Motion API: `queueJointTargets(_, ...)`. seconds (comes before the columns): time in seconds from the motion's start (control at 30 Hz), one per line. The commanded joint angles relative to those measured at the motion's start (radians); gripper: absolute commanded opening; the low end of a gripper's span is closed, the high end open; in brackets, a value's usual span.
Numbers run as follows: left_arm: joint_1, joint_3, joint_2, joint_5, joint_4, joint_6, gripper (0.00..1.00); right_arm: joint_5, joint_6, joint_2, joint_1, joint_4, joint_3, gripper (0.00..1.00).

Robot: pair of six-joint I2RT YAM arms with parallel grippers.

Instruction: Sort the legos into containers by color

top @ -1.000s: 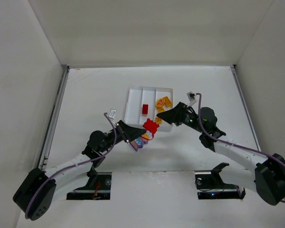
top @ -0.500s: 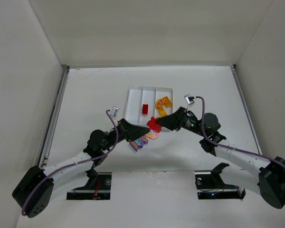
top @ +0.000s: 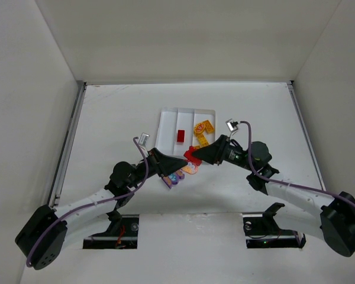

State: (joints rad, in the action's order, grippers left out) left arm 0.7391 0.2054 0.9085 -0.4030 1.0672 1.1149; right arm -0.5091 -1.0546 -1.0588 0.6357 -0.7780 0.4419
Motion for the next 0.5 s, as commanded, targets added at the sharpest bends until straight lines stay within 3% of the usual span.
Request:
queueJointTargets(0.0, 0.006, 0.049, 0.001, 0.003, 0.088, -0.021, 0.19, -0.02, 0.008, -0.018, 0.018, -0.075, 0.008, 0.7)
queueJointTargets(0.1, 0.004, 0.051, 0.004, 0.003, 0.088, -0.024, 0.19, -0.022, 0.008, -0.029, 0.023, -0.075, 0.009, 0.68)
queueJointTargets(0.33, 0.006, 0.052, 0.01, 0.003, 0.088, -0.029, 0.19, -0.016, 0.01, -0.027, 0.025, -0.075, 0.011, 0.43)
queueJointTargets(0.47, 0.009, 0.049, 0.023, 0.003, 0.088, -0.032, 0.19, -0.006, 0.001, -0.012, 0.022, -0.098, 0.0, 0.36)
